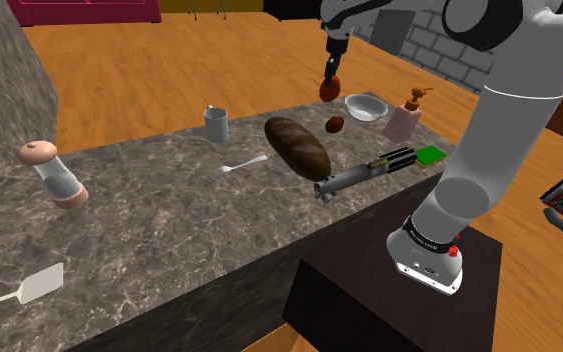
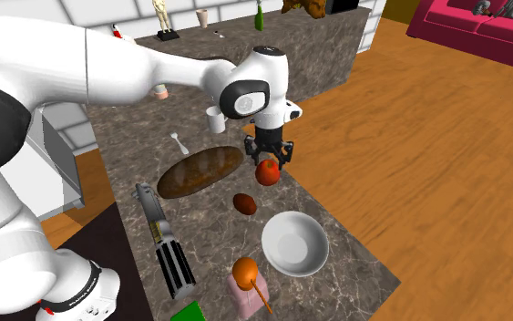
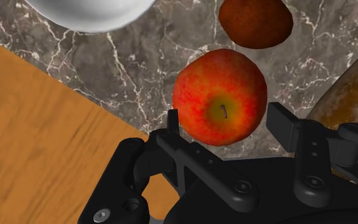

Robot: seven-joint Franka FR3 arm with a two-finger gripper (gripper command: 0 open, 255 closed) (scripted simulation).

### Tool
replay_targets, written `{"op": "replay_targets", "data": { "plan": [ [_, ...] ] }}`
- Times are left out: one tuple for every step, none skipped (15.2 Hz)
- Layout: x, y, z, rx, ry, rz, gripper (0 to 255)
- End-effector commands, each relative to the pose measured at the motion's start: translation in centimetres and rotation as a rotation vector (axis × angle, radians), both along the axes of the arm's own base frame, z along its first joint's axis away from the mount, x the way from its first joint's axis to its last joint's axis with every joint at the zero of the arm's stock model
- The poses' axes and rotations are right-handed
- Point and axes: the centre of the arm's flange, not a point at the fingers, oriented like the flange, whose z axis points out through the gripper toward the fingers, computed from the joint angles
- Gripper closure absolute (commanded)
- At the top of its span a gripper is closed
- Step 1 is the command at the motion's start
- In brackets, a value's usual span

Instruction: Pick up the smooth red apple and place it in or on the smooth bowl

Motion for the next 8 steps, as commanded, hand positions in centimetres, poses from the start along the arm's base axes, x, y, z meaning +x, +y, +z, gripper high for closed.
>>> {"op": "replay_targets", "data": {
  "plan": [
    [0.0,0.1,1.1,0.000,0.000,0.000,255],
    [0.0,0.1,1.6,0.000,0.000,0.000,255],
    [0.0,0.1,2.1,0.000,0.000,0.000,255],
    [0.0,0.1,2.6,0.000,0.000,0.000,255],
    [0.0,0.1,3.2,0.000,0.000,0.000,255],
    [0.0,0.1,3.5,0.000,0.000,0.000,255],
    [-0.7,-1.0,3.7,0.000,0.000,0.000,255],
    [-1.5,-2.1,3.9,0.000,0.000,0.000,255]
  ]
}}
